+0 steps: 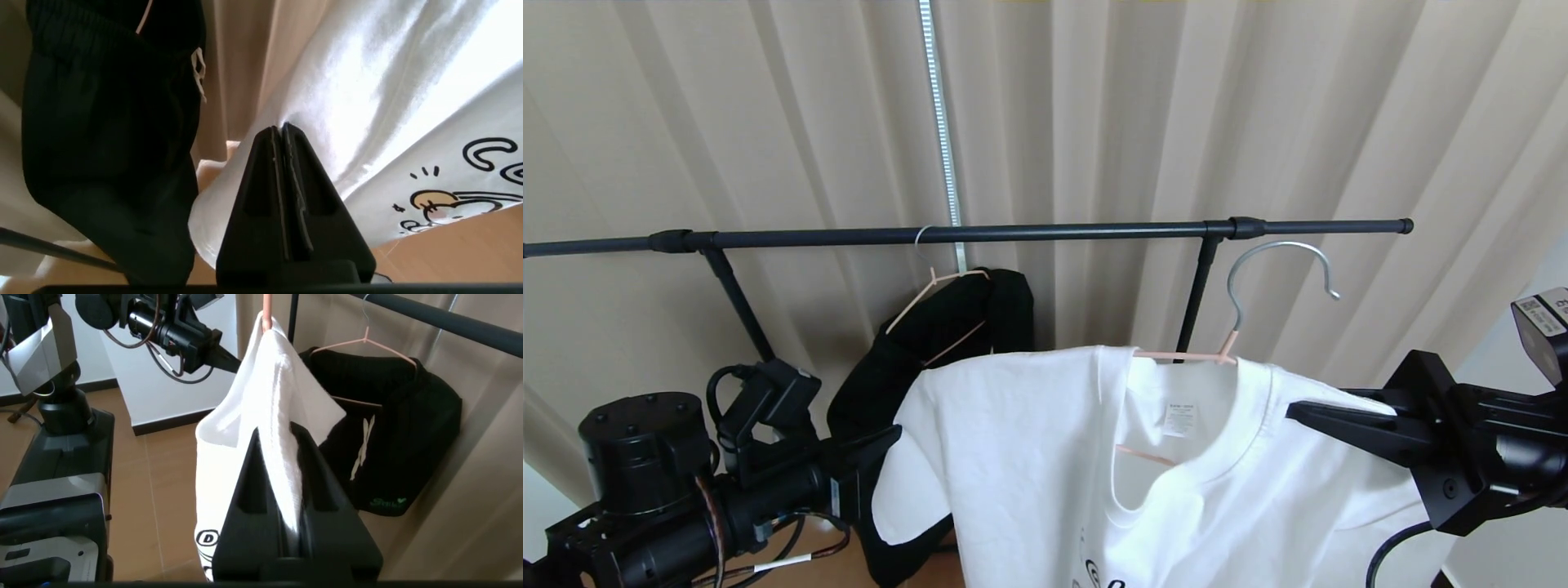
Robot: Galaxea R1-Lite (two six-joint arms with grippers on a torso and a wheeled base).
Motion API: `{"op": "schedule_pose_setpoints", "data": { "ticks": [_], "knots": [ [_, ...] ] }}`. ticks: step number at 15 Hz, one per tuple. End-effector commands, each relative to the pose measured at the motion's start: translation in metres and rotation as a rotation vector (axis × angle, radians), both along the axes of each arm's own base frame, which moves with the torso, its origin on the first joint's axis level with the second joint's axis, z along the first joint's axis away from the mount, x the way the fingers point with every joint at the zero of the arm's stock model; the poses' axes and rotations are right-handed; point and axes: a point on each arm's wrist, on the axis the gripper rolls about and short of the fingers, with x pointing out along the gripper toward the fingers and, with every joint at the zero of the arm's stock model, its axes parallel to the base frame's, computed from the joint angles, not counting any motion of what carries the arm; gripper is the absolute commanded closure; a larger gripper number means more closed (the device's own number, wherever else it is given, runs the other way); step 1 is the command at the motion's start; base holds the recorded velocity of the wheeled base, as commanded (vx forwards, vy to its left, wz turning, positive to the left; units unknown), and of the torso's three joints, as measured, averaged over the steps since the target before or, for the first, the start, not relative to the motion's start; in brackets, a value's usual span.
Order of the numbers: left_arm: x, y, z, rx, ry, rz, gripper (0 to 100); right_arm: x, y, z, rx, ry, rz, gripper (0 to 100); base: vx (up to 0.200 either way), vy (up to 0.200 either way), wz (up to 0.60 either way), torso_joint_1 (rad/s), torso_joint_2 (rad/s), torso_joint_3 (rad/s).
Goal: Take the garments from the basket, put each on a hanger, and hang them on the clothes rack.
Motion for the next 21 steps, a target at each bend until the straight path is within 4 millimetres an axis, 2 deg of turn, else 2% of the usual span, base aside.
{"op": "schedule_pose_setpoints", "data": {
  "ticks": [1,5,12,14,16,17,18,19,20,21],
  "knots": [
    [-0.001,-0.001,0.000,-0.001,-0.001,-0.007,0,-0.001,0.000,-0.001,0.000,0.005,0.002,100,0.000,0.000,0.00,0.000,0.00,0.000],
    [-0.008,-0.003,0.003,-0.005,-0.011,-0.024,0,-0.001,0.000,-0.001,0.000,0.008,0.003,100,0.000,0.000,0.00,0.000,0.00,0.000],
    [-0.029,0.001,0.031,-0.064,-0.123,-0.063,0,-0.001,0.001,-0.002,-0.001,0.011,0.006,100,0.000,0.000,0.00,0.000,0.00,0.000],
    [-0.034,-0.013,0.055,-0.111,-0.172,-0.134,0,-0.001,0.001,-0.003,-0.002,0.015,0.032,100,0.000,0.000,0.00,0.000,0.00,0.000],
    [-0.032,-0.025,0.092,-0.117,-0.092,-0.195,0,-0.002,0.000,-0.003,-0.002,0.015,0.074,100,0.000,0.000,0.00,0.000,0.00,0.000],
    [-0.033,-0.027,0.100,-0.119,-0.071,-0.218,0,-0.002,0.000,-0.003,-0.002,0.015,0.074,100,0.000,0.000,0.00,0.000,0.00,0.000],
    [-0.034,-0.029,0.134,-0.136,-0.004,-0.350,0,-0.003,0.000,-0.003,-0.002,0.018,0.075,100,0.000,0.000,0.00,0.000,0.00,0.000],
    [-0.034,-0.030,0.145,-0.145,-0.001,-0.390,0,-0.003,0.000,-0.003,-0.002,0.020,0.077,100,0.000,0.000,0.00,0.000,0.00,0.000],
    [-0.034,-0.030,0.145,-0.145,-0.001,-0.390,0,-0.003,0.000,-0.003,-0.002,0.020,0.077,100,0.000,0.000,0.00,0.000,0.00,0.000],
    [-0.032,-0.033,0.172,-0.151,0.008,-0.467,0,-0.003,0.000,-0.005,-0.003,0.026,0.086,100,0.000,0.000,0.00,0.000,0.00,0.000]
  ]
}}
